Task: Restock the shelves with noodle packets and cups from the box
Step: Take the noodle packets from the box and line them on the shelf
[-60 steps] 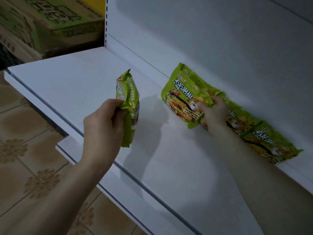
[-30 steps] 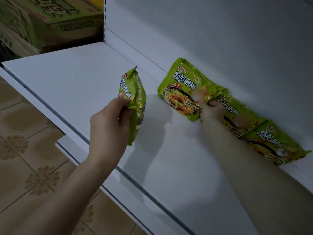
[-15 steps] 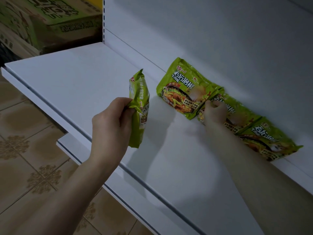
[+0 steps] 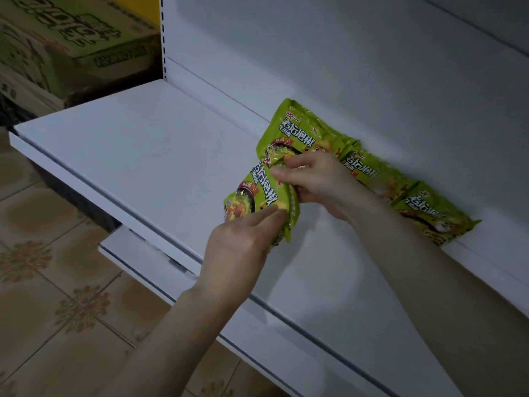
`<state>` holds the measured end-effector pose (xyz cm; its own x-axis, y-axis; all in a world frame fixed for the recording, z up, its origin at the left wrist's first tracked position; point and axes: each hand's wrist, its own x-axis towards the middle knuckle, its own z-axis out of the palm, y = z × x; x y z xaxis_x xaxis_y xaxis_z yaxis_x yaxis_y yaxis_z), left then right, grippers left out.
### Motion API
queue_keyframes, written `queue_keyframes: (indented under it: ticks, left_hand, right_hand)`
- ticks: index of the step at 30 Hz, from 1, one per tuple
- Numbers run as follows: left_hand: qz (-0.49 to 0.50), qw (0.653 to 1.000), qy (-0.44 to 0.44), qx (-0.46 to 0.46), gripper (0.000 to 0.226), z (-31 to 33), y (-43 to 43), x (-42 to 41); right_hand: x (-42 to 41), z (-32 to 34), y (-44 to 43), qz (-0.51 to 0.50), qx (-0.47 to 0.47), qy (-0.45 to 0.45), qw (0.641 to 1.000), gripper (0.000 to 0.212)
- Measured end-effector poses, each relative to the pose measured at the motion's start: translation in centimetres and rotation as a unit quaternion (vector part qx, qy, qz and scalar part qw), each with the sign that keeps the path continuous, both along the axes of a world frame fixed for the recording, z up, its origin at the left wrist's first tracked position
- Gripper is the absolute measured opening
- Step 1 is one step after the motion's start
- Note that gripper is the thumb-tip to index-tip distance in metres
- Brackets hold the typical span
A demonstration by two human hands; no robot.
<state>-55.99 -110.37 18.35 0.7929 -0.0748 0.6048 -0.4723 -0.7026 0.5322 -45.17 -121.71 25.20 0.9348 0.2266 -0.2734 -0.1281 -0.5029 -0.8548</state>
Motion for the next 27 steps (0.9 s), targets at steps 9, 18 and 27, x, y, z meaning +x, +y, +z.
queue_keyframes:
  ticks: [9,18,27]
  left_hand:
    - [-0.086,0.995,0.05,0.004,0.032,-1.4,0.4,-0.1]
    - [0.049,0.974,0.213,-0.065,0.06,0.5,3.4,1.8]
    - [0.018,0.958,0.21,-0.194,0.021,0.0,1.7,2.1]
  right_hand:
    - [-1.0,-1.1,-1.8,0.006,0.003,-0.071,0.997,0.031]
    - [-1.3,0.1,-4.0,0.125,0.039,-0.043,0.99,0.033]
    - [-1.4,-0.7,-5.8,0.066,0.033,-0.104,0.992,0.021]
